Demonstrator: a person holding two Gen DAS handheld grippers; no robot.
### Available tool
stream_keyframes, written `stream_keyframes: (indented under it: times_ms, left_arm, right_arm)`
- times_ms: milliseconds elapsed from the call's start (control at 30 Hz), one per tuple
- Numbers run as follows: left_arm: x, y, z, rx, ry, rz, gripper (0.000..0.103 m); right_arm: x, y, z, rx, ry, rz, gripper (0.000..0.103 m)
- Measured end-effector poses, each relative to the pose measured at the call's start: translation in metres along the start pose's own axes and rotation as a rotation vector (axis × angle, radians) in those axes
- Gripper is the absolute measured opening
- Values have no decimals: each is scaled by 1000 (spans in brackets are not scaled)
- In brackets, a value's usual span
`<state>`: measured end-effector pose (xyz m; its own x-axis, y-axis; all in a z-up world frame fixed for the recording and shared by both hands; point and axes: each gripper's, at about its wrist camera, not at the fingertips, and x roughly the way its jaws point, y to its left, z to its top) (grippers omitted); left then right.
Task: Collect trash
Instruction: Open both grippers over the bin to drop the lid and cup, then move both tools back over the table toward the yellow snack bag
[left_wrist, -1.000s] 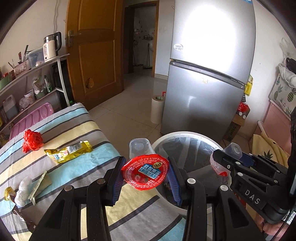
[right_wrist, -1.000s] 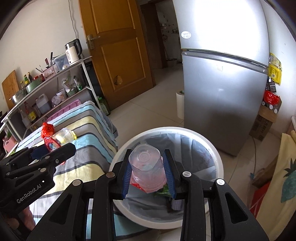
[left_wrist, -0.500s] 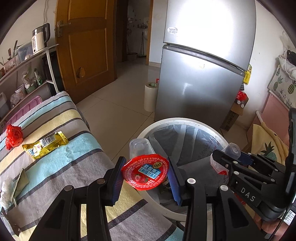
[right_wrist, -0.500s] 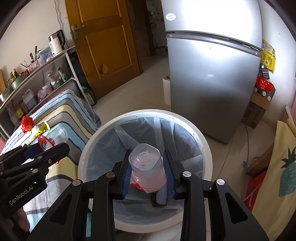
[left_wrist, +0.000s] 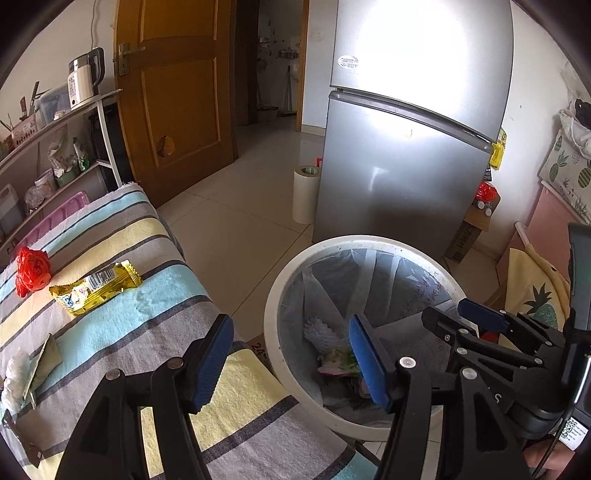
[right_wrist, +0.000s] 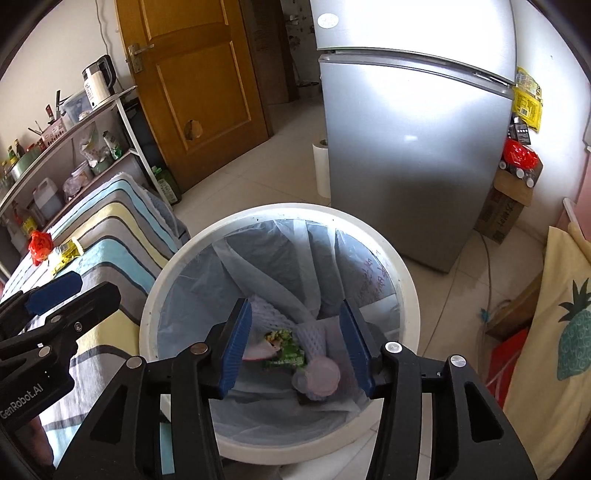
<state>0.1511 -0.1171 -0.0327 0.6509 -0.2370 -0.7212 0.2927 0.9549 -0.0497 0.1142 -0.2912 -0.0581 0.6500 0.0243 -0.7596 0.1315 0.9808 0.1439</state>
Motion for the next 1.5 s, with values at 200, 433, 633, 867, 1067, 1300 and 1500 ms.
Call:
stream_keyframes:
  times_ms: [200, 433, 633, 867, 1067, 1300, 1500]
  left_arm:
    - [-6, 6, -1, -16, -12, 9, 65]
    - [-24, 14, -4, -31, -39, 17, 65]
    - [-44, 29, -8, -61, -67, 38, 65]
    - [-71, 58, -14, -111, -104, 87, 65]
    - [-90, 90, -25, -166, -126, 142, 65]
    - [-113, 140, -42, -245, -153, 240, 65]
    - [-131, 185, -59, -319, -164, 308, 65]
  right_arm:
    - [-5, 3, 0, 3, -7, 4, 51]
    - [-19, 13, 1, -7, -39, 19, 51]
    - [-34, 27, 3, -22, -79, 44, 51]
    - [-44, 52, 3, -59, -107, 87, 52]
    - [-47, 83, 4, -98, -124, 140, 56]
    - [-46, 126, 3, -162, -118, 202, 56]
    - [-45, 166, 4, -236, -119, 242, 56]
